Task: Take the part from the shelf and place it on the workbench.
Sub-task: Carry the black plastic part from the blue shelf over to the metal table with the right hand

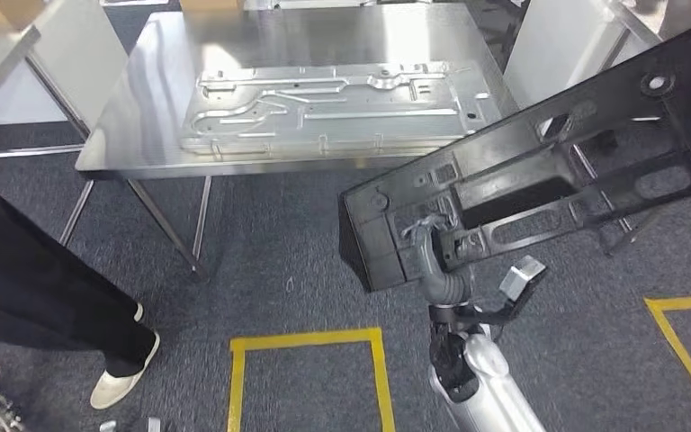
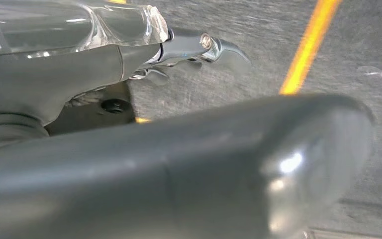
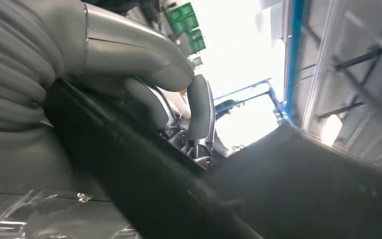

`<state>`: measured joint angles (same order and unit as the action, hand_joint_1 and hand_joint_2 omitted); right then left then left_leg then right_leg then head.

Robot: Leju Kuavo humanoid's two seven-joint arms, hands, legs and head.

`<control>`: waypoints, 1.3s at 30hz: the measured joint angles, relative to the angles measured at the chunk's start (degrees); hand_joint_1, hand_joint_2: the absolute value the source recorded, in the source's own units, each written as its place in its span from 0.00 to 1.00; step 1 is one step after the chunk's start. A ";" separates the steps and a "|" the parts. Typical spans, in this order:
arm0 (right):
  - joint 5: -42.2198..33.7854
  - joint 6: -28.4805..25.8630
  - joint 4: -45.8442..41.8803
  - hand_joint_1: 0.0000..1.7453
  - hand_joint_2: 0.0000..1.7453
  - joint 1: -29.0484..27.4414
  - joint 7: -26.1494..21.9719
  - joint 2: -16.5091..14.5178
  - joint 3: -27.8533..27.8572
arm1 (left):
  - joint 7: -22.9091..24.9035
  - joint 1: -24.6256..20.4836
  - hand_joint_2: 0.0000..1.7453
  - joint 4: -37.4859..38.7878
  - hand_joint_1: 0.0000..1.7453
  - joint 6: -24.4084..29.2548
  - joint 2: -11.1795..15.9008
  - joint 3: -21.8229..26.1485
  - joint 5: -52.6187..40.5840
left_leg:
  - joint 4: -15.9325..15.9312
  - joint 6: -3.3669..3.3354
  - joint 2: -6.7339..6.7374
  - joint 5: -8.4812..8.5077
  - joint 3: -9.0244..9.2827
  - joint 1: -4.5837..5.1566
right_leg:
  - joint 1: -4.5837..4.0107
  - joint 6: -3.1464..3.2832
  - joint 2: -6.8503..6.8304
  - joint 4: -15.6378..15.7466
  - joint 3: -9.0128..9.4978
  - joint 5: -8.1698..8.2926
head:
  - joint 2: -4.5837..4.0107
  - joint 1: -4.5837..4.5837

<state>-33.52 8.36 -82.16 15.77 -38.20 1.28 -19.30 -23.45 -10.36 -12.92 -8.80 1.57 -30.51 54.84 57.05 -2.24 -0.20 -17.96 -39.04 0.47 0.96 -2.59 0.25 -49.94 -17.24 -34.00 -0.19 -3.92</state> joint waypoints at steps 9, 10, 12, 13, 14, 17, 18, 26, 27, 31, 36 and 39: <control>0.35 0.07 0.61 1.00 1.00 -0.15 0.29 0.15 0.07 | 0.41 1.91 0.00 0.00 0.00 0.50 0.20 -0.22 0.14 | -7.00 -1.69 -1.84 -7.28 13.29 -1.04 | 0.38 -1.78 -0.11 -18.58 -19.20 -5.89 | 0.02 0.81; 0.41 0.11 0.61 1.00 1.00 -0.04 0.36 0.16 0.07 | 0.41 1.95 0.00 0.00 0.00 0.55 0.17 -0.25 0.28 | -7.65 -1.57 -2.07 -8.01 14.89 -1.06 | 0.16 -1.34 -0.11 -16.00 -20.43 -4.90 | 0.02 0.83; 0.49 0.28 0.65 1.00 1.00 0.02 0.57 0.27 0.08 | 0.46 2.05 0.00 0.01 0.00 0.58 0.12 -0.28 0.67 | -8.36 -1.19 -2.48 -9.94 17.63 -0.97 | -0.48 -0.17 -0.08 -7.84 -22.08 5.74 | 0.01 0.85; 0.51 0.36 0.68 1.00 1.00 0.01 0.69 0.33 0.09 | 0.51 2.13 0.00 0.01 0.00 0.59 0.08 -0.29 0.84 | -8.49 -0.88 -2.63 -11.04 18.58 -0.83 | -0.76 0.30 0.00 -4.54 -22.32 11.87 | 0.01 0.87; 0.51 0.42 0.64 1.00 1.00 0.07 0.80 0.39 0.09 | 0.56 2.14 0.00 0.01 0.00 0.60 0.04 -0.31 0.91 | -8.62 -0.55 -2.76 -12.07 19.60 -0.66 | -1.00 0.67 0.16 -2.48 -22.35 16.28 | 0.00 0.80; 0.45 0.56 0.35 1.00 1.00 1.28 1.02 0.44 0.13 | 0.56 1.15 0.00 0.00 0.00 0.62 0.05 -0.33 1.02 | -6.06 0.25 -2.63 -12.38 20.76 -0.51 | -0.96 1.55 0.42 -2.33 -20.86 16.39 | 0.02 0.67; 0.44 0.60 0.30 1.00 1.00 1.76 1.07 0.43 0.14 | 0.53 0.72 0.00 -0.01 0.00 0.61 0.08 -0.34 1.05 | -3.11 0.44 -2.19 -11.73 19.65 -0.58 | -0.84 1.86 0.37 -2.33 -19.95 15.64 | 0.03 0.60; 0.41 0.63 0.26 1.00 1.00 1.76 1.80 0.47 0.15 | 0.34 0.83 0.00 -0.02 0.00 0.72 0.07 -0.37 1.02 | 8.25 0.98 -0.64 -20.86 3.34 -0.54 | -0.92 2.38 0.65 -2.20 -10.71 7.87 | 0.02 0.18; 0.41 0.62 0.28 1.00 1.00 1.74 1.84 0.48 0.15 | 0.26 1.00 0.00 -0.02 0.00 0.80 0.07 -0.37 0.98 | 4.71 0.63 -0.58 -16.01 2.36 -0.46 | -0.98 2.30 0.62 -2.13 -9.23 6.63 | 0.02 0.18; 0.46 0.40 0.35 1.00 1.00 1.82 2.13 0.51 0.15 | 0.09 1.60 0.00 0.02 0.00 1.12 0.02 -0.42 0.94 | -2.86 -0.51 -0.36 -1.18 2.57 0.17 | -1.33 1.58 1.30 -2.05 -4.30 2.88 | 0.00 0.20; 0.55 0.07 -0.37 1.00 1.00 3.15 2.44 0.54 0.15 | -0.02 -0.08 0.00 -0.13 0.00 1.16 0.08 -0.43 1.01 | -3.71 -2.23 -0.52 -5.49 8.44 -0.04 | -1.01 0.28 0.57 -20.10 -14.50 6.79 | 0.01 0.36; 1.08 -0.57 -0.37 1.00 1.00 3.36 3.32 0.76 0.15 | 0.07 -0.02 0.00 -0.13 0.00 1.17 0.07 -0.44 0.95 | -4.26 -2.39 -1.01 -8.53 12.54 -0.18 | -1.00 0.01 0.41 -24.54 -22.73 -0.35 | 0.01 0.48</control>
<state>-32.44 7.79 -82.53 19.13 -34.88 2.04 -19.15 -23.38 -10.38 -13.05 -7.63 1.64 -30.95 55.78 52.79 -4.63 -1.21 -26.50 -26.50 0.29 -0.04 -2.58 0.66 -74.48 -39.97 -34.35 -0.18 -3.44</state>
